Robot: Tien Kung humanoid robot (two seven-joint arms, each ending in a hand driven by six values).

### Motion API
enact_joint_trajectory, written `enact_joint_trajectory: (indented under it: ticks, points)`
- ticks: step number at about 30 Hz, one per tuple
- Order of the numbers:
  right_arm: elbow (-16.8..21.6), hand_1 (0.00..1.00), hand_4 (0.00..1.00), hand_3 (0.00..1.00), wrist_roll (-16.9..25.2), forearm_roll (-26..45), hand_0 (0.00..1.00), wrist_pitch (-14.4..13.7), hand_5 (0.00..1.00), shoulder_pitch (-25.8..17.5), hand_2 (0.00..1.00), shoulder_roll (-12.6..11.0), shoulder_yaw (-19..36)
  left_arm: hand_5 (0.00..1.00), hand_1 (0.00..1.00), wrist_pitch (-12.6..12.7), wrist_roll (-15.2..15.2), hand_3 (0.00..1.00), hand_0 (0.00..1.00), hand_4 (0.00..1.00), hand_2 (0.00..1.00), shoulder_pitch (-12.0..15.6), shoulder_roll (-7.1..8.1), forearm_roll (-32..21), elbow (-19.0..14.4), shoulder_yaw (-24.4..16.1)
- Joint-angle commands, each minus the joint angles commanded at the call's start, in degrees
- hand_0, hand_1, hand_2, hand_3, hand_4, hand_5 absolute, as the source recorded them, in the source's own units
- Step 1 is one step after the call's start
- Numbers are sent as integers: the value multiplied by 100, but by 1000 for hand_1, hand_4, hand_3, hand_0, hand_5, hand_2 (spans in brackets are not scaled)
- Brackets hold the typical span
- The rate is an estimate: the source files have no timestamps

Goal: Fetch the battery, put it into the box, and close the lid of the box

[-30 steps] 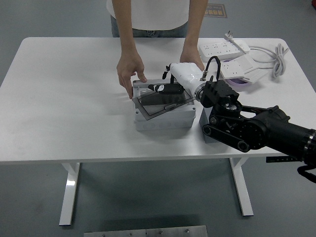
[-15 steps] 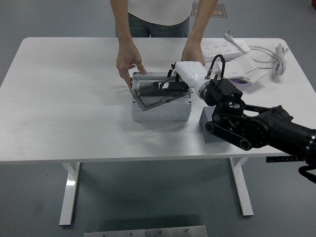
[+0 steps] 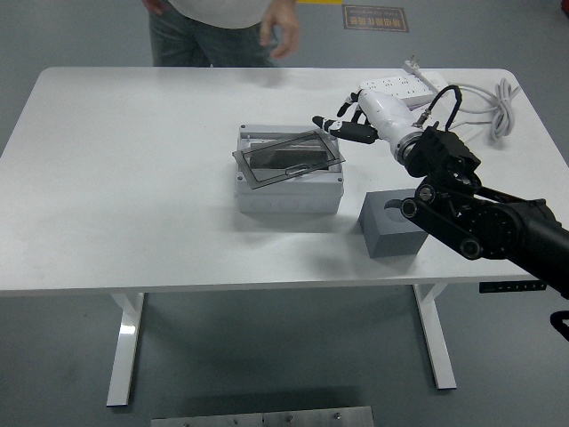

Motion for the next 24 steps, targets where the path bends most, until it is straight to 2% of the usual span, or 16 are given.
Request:
enact_joint_trajectory:
  ticks: [3, 6, 12, 13, 18, 19, 24]
  points:
    - [-101, 309, 898, 592, 384, 478, 129, -114, 914, -257, 417, -62, 370, 2, 732, 1, -1, 540, 518, 216, 630, 1, -16, -12, 2, 6]
    - [-124, 309, 898, 592, 850, 1091, 129, -60, 914, -549, 417, -109, 750, 2, 732, 1, 0, 540, 518, 216, 630, 7, -36, -25, 2, 13]
    - [-53, 307, 916, 590, 1840, 2399, 132, 521, 929, -1213, 413, -39, 1547, 2, 732, 0, -11, 540, 517, 213, 628, 17, -88, -53, 10, 29]
    - [-23, 329, 935, 587, 1984, 2589, 188, 644, 938, -1325, 430, -21, 1677, 2, 732, -1, -14, 540, 516, 211, 628, 18, -97, -57, 12, 31]
    - [204, 329, 935, 587, 2632, 3693, 188, 1182, 938, -1786, 430, 15, 2271, 2, 732, 4, -31, 540, 516, 211, 628, 14, -133, -98, 22, 49]
    - [252, 350, 929, 595, 2748, 3899, 309, 1253, 937, -1856, 454, 23, 2393, 2, 732, 2, -33, 541, 516, 209, 628, 13, -140, -100, 22, 49]
    - [450, 350, 929, 595, 3008, 4927, 309, 1395, 937, -2084, 454, 29, 2935, 2, 732, 8, -33, 541, 516, 209, 628, 11, -162, -130, 22, 61]
